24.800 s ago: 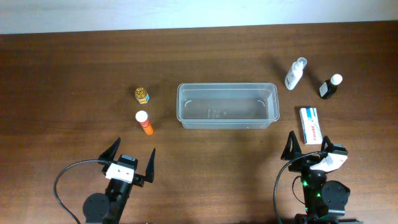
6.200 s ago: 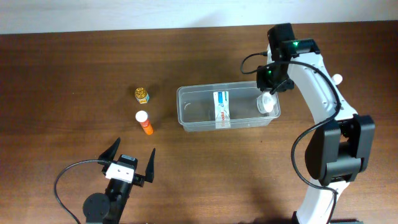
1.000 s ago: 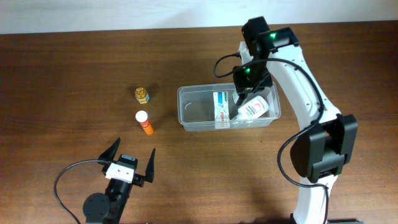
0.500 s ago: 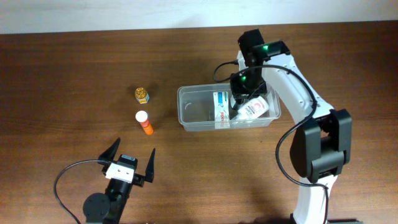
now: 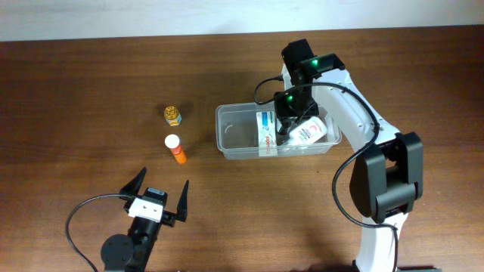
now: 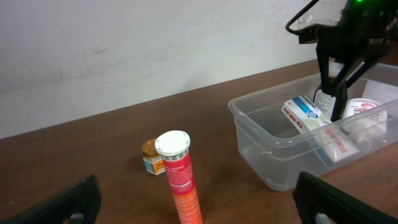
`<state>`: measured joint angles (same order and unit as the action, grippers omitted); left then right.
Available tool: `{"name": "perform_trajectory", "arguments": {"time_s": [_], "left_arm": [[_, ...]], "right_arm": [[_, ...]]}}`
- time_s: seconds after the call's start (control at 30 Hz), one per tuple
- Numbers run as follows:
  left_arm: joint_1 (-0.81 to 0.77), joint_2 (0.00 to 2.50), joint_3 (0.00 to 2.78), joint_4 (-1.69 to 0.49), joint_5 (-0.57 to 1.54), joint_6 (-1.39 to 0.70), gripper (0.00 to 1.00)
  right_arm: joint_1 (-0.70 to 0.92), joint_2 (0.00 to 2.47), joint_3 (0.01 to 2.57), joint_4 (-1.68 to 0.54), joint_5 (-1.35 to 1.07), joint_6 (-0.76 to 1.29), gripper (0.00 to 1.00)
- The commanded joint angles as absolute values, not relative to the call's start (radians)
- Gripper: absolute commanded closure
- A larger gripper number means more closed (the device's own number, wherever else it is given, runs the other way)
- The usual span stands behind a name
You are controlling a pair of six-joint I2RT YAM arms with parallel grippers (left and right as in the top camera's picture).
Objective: Pack container
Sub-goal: 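Carry the brown bottle into the container and release it upright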
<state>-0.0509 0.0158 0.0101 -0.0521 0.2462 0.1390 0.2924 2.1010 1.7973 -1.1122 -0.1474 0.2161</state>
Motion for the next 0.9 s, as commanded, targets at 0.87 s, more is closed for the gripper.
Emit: {"name": "perform_trajectory", "arguments": {"time_s": [0.87], "left_arm": [[-0.046, 0.014, 0.009, -0.061, 0.239, 0.152, 0.01]], "right_arm": [[0.304, 2.088, 1.777, -1.106, -0.085, 0.234, 0.66]]}}
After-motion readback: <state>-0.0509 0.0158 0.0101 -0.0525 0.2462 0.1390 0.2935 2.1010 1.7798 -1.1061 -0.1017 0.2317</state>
